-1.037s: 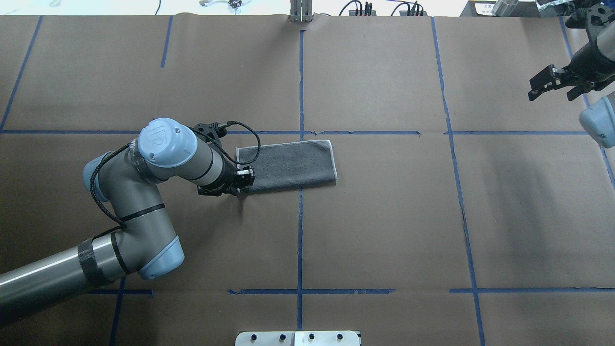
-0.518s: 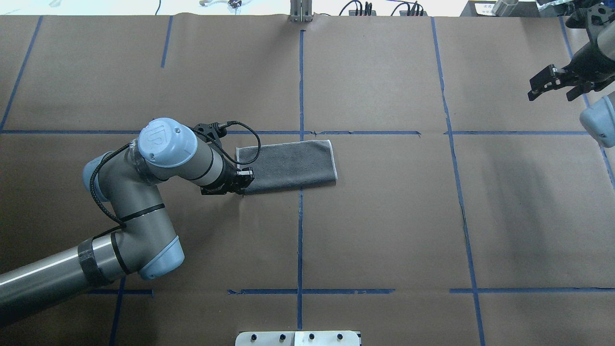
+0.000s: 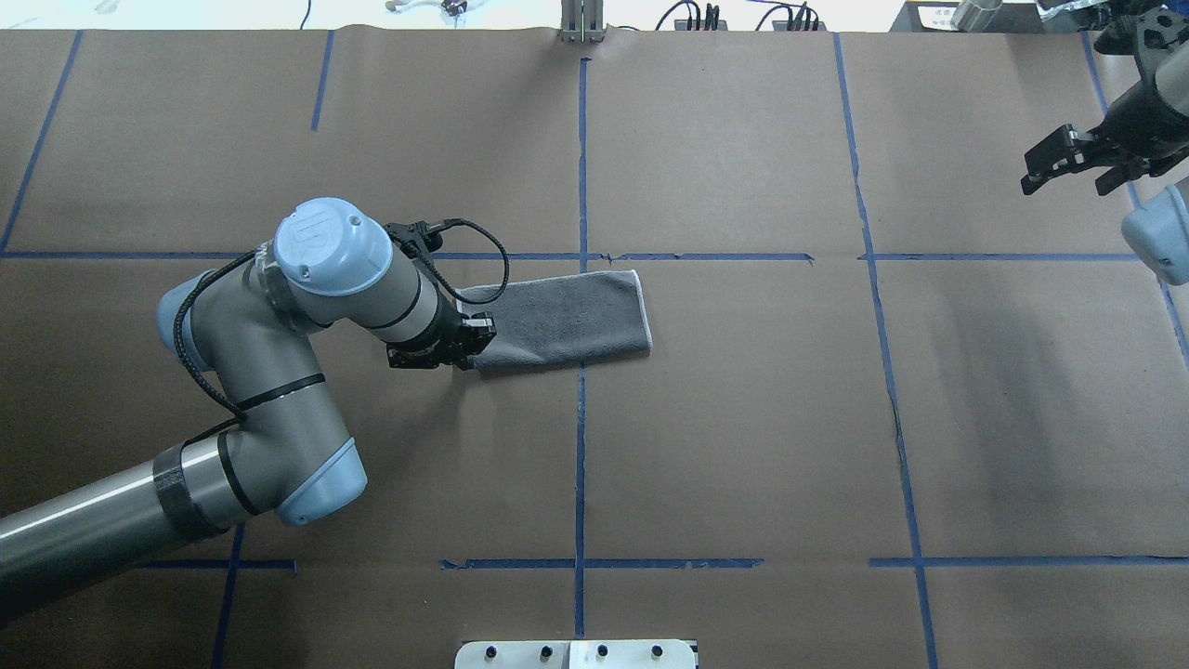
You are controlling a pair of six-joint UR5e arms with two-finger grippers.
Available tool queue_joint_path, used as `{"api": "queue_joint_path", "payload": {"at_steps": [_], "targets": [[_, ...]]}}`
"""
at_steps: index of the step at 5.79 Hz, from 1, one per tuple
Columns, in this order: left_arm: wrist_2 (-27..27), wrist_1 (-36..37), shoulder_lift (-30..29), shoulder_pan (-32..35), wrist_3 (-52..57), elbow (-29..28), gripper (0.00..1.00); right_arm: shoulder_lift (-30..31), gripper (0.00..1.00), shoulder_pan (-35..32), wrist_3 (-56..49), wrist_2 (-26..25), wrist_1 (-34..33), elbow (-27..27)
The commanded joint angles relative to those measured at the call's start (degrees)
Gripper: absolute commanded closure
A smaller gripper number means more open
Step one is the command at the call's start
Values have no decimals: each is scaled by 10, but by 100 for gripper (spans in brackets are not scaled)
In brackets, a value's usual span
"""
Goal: Fold towel twice with both arms
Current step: 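Fold the grasped end over toward the other end with the left gripper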
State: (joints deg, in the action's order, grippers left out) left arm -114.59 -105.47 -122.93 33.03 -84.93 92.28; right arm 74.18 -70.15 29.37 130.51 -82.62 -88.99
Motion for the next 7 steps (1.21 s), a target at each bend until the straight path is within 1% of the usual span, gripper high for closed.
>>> {"api": "queue_joint_path", "payload": {"at_steps": [1,2,3,4,5,6,7], "targets": [[29,65,-40,0,53,9,100,0,0,-3,0,1,0,0],[57,67,-56,-4,98,2,100,0,0,-3,0,1,0,0],[92,78,-80,-25,157,-7,100,1,0,-3,0,1,0,0],[120,119,-126,-37,250,-29,100,5,0,-6,0,10,0,0],[132,128,-171,-42,271,-76,100,10,0,-8,0,11,1,0],[159,128,-223,-54,301,-136,100,11,0,-9,0,11,0,0],[185,124,-232,-64,342,-156,100,11,0,-11,-1,11,0,1]]}}
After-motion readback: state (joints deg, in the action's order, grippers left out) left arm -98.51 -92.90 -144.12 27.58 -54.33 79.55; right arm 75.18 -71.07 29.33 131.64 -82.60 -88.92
